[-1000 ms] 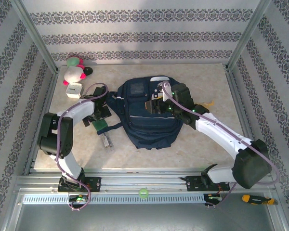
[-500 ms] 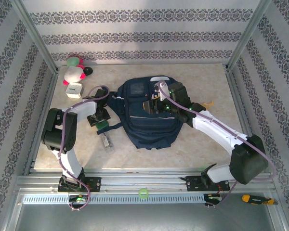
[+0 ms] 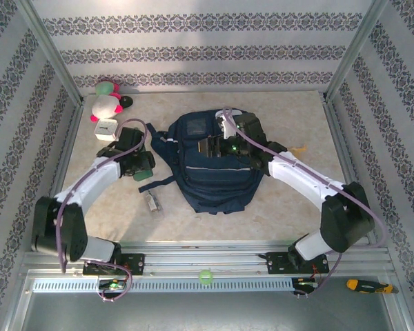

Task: Pack the student bag

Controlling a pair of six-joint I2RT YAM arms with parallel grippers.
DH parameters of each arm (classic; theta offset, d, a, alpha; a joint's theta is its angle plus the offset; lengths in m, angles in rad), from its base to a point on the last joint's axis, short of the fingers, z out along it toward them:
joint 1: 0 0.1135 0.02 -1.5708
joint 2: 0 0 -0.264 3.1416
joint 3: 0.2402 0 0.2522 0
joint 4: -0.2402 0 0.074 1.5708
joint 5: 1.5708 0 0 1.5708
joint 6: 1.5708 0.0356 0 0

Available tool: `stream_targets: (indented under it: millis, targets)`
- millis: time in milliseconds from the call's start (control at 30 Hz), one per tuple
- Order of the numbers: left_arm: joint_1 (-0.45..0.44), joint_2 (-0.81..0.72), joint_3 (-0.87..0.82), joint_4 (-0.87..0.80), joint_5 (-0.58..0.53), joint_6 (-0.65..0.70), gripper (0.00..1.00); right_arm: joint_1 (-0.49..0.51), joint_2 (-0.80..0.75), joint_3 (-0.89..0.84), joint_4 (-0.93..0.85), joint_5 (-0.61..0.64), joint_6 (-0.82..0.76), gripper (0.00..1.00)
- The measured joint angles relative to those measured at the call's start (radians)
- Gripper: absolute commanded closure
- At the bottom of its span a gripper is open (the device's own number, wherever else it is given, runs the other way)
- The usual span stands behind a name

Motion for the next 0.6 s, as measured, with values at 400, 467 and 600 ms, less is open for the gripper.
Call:
stream_targets:
  millis: [400,467,600]
  targets:
    - [-0.033,-0.253,-0.108,0.129,0.372,0.763,0.63,0.011,0.034,0.031,0.061,-0.154,0.106,0.26]
    - [-0.039,-0.253,-0.121,0.138,0.403,0.872,0.63,0.011,0.034,0.031,0.068,-0.171,0.114,0.26]
    - [-0.042,-0.228,-0.127,0.14,0.424,1.063,0.63,0.01,0.032,0.023,0.079,-0.206,0.132,0.25]
